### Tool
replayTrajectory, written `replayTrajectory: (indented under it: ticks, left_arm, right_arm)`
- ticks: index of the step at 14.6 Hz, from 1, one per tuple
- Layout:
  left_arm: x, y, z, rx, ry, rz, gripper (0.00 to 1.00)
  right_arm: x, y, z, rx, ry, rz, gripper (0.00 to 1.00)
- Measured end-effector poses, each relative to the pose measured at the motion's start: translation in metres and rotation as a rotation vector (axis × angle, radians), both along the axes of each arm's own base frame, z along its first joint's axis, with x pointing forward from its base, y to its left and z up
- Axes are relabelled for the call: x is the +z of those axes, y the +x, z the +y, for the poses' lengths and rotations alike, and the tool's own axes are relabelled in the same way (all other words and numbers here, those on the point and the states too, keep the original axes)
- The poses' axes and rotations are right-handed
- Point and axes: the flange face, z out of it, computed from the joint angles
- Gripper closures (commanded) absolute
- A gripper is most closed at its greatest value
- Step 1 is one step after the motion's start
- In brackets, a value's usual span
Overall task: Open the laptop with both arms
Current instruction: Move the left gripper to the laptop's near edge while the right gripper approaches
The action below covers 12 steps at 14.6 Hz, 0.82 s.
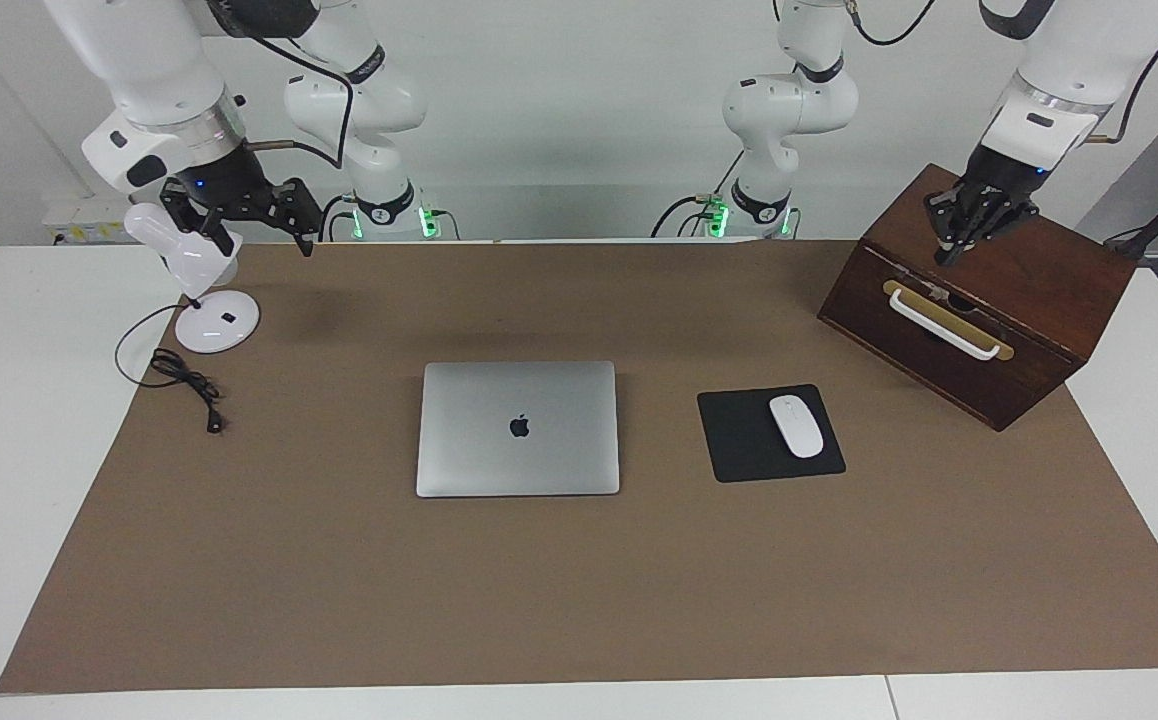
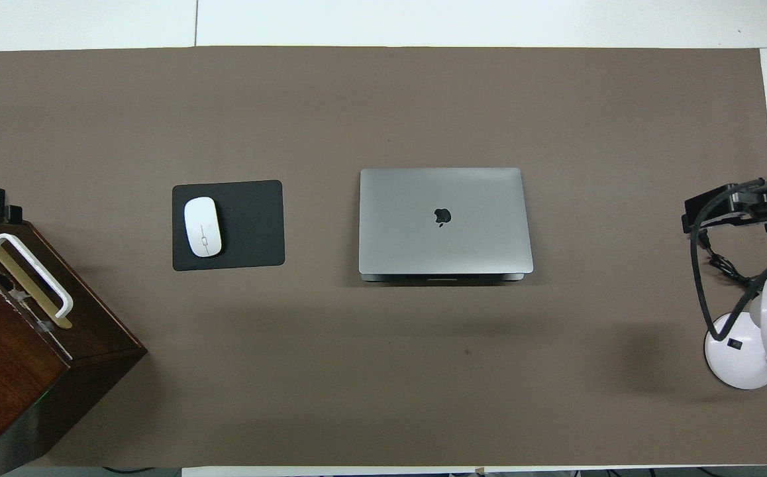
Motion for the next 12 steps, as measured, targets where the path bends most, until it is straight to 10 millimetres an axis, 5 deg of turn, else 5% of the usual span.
replayTrajectory:
  ticks: [5, 12]
  left_arm:
    - [-0.052, -0.029, -0.009, -0.077, -0.046, -0.092, 1.0]
    - [-0.119, -0.093, -0.065, -0.153, -0.09, -0.265, 1.0]
  right_arm:
    - [-0.005, -0.001, 0.005, 0.009, 0.0, 0.012, 0.03]
    - [-0.011, -0.006, 0.014, 0.028, -0.002, 0.027, 0.04]
